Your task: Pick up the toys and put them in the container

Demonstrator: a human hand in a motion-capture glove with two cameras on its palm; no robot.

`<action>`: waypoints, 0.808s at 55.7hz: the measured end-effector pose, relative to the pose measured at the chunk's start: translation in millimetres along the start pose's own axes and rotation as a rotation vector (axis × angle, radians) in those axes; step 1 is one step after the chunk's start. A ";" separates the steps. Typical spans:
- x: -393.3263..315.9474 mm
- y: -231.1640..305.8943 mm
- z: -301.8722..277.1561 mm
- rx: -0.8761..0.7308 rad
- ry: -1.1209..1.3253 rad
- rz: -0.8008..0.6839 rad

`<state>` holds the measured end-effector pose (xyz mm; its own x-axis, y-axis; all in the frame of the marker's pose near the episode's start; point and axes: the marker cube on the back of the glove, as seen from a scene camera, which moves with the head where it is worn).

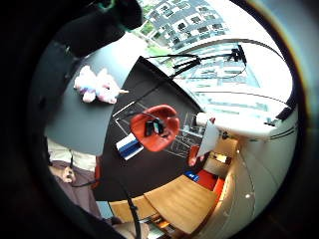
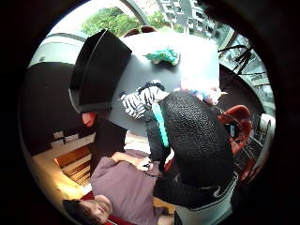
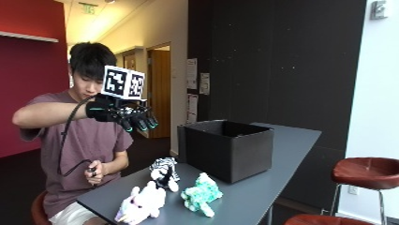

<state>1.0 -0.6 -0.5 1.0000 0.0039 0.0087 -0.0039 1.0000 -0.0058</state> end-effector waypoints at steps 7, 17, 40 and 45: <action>8.7 -8.1 1.9 -0.048 -0.022 0.009; 15.5 -25.5 26.9 -0.132 -0.012 0.022; 17.6 -86.2 183.4 -0.331 -0.057 0.004; 13.1 -92.3 208.5 -0.244 -0.062 -0.020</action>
<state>12.6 -91.7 208.6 0.9973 -0.0079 0.0726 0.0256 0.9688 -0.2465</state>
